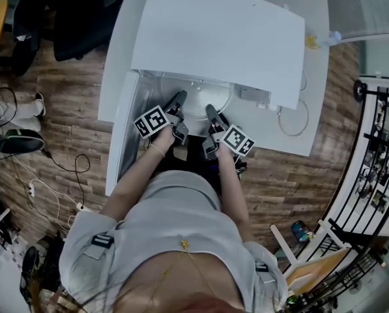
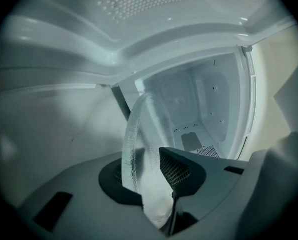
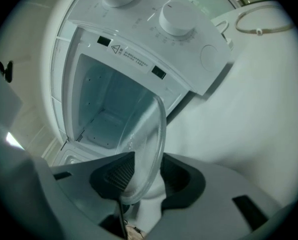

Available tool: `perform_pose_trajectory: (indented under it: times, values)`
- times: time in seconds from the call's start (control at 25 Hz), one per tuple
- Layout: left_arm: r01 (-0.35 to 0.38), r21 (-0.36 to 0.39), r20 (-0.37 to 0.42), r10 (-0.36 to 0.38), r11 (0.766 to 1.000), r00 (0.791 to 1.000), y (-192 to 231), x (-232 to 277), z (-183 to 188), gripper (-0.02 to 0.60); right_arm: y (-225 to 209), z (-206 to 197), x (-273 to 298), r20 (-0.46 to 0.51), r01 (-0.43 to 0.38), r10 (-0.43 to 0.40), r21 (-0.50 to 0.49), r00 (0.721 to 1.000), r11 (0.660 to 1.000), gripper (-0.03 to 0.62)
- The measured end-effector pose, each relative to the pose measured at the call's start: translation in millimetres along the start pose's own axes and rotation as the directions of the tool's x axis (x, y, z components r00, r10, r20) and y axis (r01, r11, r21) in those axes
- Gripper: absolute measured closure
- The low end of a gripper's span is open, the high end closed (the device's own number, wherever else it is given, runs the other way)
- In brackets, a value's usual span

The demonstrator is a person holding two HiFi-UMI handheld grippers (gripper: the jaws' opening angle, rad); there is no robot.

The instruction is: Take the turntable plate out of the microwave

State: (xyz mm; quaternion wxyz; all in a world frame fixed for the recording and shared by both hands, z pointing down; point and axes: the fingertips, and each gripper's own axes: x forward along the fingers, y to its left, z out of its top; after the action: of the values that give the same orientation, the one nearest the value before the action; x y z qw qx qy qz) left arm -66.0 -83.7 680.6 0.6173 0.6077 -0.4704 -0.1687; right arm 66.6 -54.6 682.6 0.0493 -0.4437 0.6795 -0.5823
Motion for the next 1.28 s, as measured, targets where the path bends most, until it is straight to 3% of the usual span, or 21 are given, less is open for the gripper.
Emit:
perform_pose_trajectory:
  times: [0.08,0.36,0.44,0.56,0.68,0.8,0.92,1.08,1.28]
  values:
    - [0.011,-0.01,0.003,-0.011,1.0,1.0,-2,-2,-1,0.471,-5,15,1,0.025,-0.007,0.006,0.007,1.0,1.0,0.391]
    - [0.044,-0.057,0.004,-0.044,0.997,0.999,-3,-8,-8,0.503,-14,68,15,0.098,-0.067,0.064,0.028,0.993,0.997,0.381]
    - [0.052,-0.058,0.006,-0.051,0.997,0.999,-3,-8,-8,0.505,-14,72,20,0.107,-0.095,0.089,0.052,0.99,0.994,0.407]
    - [0.059,-0.04,0.006,-0.059,0.997,0.998,-5,-7,-6,0.505,-10,75,24,0.118,-0.114,0.107,0.05,0.987,0.992,0.506]
    - [0.066,-0.027,0.016,-0.065,0.997,0.998,-8,-8,-5,0.508,-8,75,24,0.13,-0.135,0.124,0.078,0.984,0.988,0.517]
    - [0.068,-0.005,0.029,-0.068,0.998,0.997,-10,-12,-3,0.508,-12,69,18,0.127,-0.097,0.082,0.116,0.989,0.988,0.522]
    - [0.074,0.01,0.032,-0.074,0.997,0.997,-12,-15,-2,0.506,-6,69,16,0.164,-0.155,0.132,0.138,0.978,0.978,0.53]
    - [0.081,0.007,0.029,-0.081,0.997,0.996,-15,-21,-3,0.505,-13,67,4,0.168,-0.089,0.07,0.111,0.983,0.99,0.534]
    - [0.107,0.042,0.028,-0.108,0.993,0.994,-24,-29,-6,0.505,14,71,0,0.196,-0.237,0.219,0.073,0.956,0.969,0.537]
